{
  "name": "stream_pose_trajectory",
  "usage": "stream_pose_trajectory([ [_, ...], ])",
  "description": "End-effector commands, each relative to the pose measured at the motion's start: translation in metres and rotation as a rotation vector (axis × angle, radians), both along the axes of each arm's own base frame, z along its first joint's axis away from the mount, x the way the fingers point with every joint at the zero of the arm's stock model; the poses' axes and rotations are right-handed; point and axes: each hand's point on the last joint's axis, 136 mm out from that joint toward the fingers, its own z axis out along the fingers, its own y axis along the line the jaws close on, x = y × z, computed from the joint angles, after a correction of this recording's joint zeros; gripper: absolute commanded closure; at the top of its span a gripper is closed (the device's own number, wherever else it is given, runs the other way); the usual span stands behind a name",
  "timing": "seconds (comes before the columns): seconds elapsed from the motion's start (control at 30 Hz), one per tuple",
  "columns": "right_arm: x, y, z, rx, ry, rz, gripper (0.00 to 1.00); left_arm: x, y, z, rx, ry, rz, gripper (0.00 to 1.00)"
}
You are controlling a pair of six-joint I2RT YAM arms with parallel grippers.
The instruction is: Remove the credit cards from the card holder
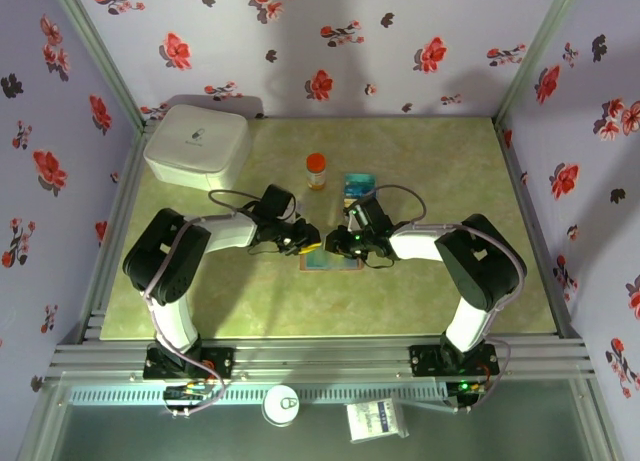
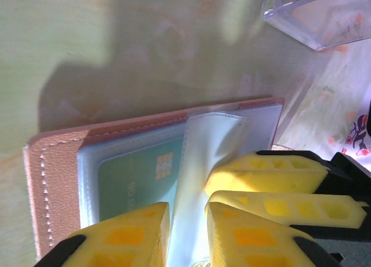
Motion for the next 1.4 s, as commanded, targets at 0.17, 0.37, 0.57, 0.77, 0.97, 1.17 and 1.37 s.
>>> stream_pose_trajectory([
  [0.17,0.001,-0.003,0.016,0.032,-0.032,-0.016,0.79,0.005,-0.014,0.015,-0.057,-0.007,-0.012,0.84],
  [0.37,0.004,-0.019,0.038,-0.028,-0.114,-0.050,0.77,0.004,-0.018,0.029,-0.065,-0.026,-0.026,0.83],
  [0.57,0.006,-0.044,0.056,-0.099,-0.182,-0.099,0.78,0.001,-0.030,0.035,-0.066,-0.030,-0.058,0.80],
  [0.77,0.004,-0.069,0.068,-0.135,-0.227,-0.155,0.77,-0.003,-0.049,0.032,-0.062,-0.027,-0.093,0.80],
  [0.97,-0.003,-0.085,0.075,-0.158,-0.242,-0.174,0.77,-0.009,-0.072,0.020,-0.059,-0.011,-0.133,0.79],
  [1.17,-0.011,-0.093,0.075,-0.170,-0.239,-0.180,0.72,-0.004,-0.087,0.020,-0.088,-0.027,-0.141,0.70],
  [1.37,-0.013,-0.088,0.070,-0.144,-0.208,-0.176,0.70,0.004,-0.089,0.035,-0.107,-0.070,-0.147,0.68],
])
